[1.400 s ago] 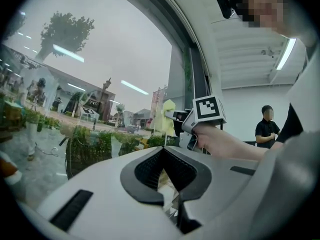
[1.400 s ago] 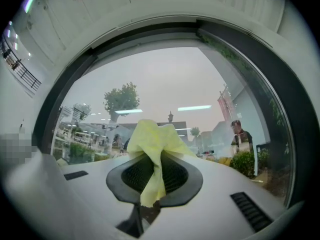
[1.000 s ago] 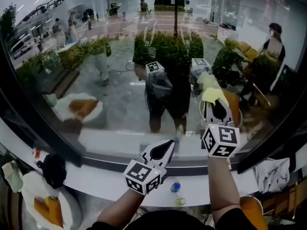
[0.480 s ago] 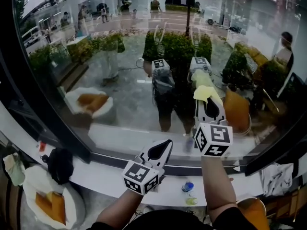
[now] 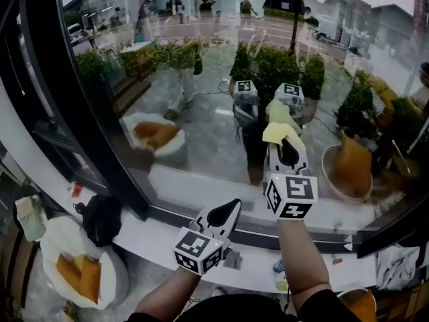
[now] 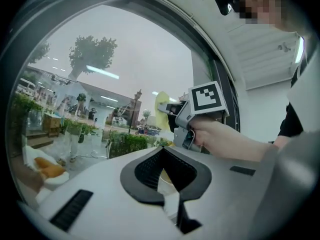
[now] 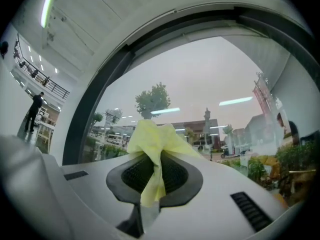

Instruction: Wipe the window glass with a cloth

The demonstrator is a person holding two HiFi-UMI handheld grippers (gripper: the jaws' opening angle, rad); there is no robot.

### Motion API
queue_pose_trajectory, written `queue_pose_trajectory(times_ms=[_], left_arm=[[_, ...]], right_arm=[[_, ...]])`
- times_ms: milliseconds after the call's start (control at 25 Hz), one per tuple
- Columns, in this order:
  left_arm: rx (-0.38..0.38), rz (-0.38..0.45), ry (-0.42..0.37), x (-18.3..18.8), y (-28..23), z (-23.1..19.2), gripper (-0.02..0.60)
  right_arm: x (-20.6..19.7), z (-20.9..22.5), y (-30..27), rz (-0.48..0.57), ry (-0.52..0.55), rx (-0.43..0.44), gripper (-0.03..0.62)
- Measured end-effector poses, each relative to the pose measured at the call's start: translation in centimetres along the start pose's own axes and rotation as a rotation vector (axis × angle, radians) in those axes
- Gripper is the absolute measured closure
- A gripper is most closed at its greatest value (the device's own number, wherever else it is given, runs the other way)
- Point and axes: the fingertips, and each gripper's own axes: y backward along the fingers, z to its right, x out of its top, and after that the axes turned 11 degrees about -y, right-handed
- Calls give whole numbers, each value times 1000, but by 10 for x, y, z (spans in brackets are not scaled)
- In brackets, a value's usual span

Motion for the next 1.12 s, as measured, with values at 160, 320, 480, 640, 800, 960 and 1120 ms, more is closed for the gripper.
queue_pose_trajectory(times_ms=[160, 320, 480, 640, 800, 960, 1120], left_arm=[[28, -3, 0, -3, 15, -18, 574], [63, -8, 6, -2, 26, -33, 574], [68, -11, 10, -6, 28, -39, 574], [72, -15, 17, -7, 26, -43, 574], [75, -27, 33, -6, 26, -43, 574], [75, -24, 25, -7, 26, -45, 574], [80, -23, 26, -8, 27, -45, 574]], right_arm=[[-21, -38, -20, -40, 6, 61, 542], [-40, -67, -33, -73, 26, 103, 542], [-47, -76, -37, -80, 30, 117, 542], [-45, -75, -38, -68, 36, 122, 542], [-45, -76, -38, -70, 27, 125, 542], [-46, -76, -39, -71, 22, 129, 542], [-46, -76, -39, -73, 20, 131, 542]])
